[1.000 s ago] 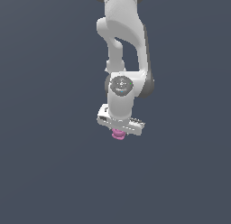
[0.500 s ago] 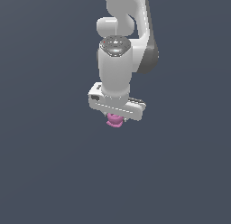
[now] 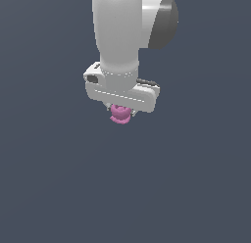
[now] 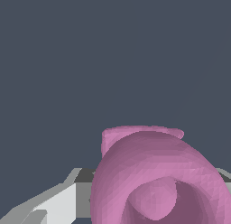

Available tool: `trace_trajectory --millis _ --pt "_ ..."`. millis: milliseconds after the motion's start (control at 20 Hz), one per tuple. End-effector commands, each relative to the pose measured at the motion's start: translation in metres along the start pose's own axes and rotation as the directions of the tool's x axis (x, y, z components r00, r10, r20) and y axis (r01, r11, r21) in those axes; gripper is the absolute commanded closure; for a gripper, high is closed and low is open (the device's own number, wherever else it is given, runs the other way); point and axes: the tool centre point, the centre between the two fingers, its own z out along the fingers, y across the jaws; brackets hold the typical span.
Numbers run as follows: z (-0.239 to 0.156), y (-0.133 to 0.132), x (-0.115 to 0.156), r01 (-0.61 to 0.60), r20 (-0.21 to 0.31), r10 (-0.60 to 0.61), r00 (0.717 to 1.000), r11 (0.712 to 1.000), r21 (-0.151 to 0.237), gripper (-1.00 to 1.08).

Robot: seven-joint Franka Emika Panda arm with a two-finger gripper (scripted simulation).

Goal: Pick up the object and move it to a goal position.

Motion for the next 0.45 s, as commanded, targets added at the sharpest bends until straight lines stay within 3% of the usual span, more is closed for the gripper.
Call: trace_trajectory --millis 0,400 --pt "-0.014 0.002 0.000 0.000 0.002 0.000 1.000 1.000 -0.001 1.08" --pt "-0.029 0.004 0.002 0.000 0.002 0.000 1.000 1.000 -0.001 1.08"
